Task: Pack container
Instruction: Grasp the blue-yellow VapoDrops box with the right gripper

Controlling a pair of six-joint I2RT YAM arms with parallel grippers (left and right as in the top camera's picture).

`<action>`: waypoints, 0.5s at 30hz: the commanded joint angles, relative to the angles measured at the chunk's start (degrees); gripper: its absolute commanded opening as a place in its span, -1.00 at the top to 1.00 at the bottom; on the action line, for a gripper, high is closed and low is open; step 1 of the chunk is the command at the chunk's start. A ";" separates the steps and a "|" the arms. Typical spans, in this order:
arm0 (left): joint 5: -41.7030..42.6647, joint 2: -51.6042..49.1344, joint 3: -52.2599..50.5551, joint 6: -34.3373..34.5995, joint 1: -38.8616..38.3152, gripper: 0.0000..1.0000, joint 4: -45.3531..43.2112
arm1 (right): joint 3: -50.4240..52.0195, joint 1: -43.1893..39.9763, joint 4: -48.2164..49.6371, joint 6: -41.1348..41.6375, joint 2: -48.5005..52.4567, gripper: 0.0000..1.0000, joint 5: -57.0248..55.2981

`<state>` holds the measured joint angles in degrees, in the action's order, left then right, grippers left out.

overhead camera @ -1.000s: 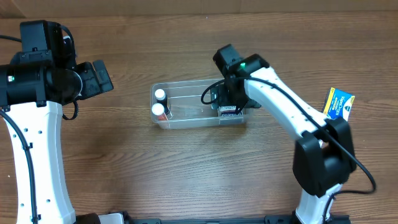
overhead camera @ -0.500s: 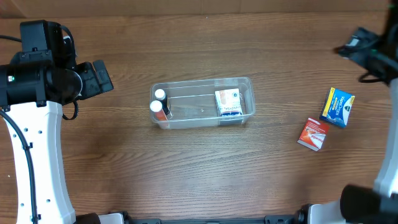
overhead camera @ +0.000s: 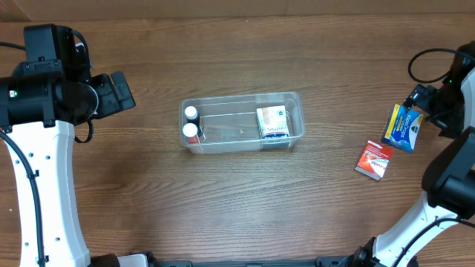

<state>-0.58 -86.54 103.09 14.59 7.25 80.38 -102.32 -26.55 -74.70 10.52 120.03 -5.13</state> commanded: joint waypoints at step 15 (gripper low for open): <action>0.42 -0.35 -0.35 -0.87 0.24 -1.00 -1.05 | 0.07 0.02 1.86 -7.61 7.72 -1.00 6.54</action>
<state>-0.58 -86.54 103.09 14.59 7.25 79.90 -102.30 -26.55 -72.75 3.38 125.03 0.99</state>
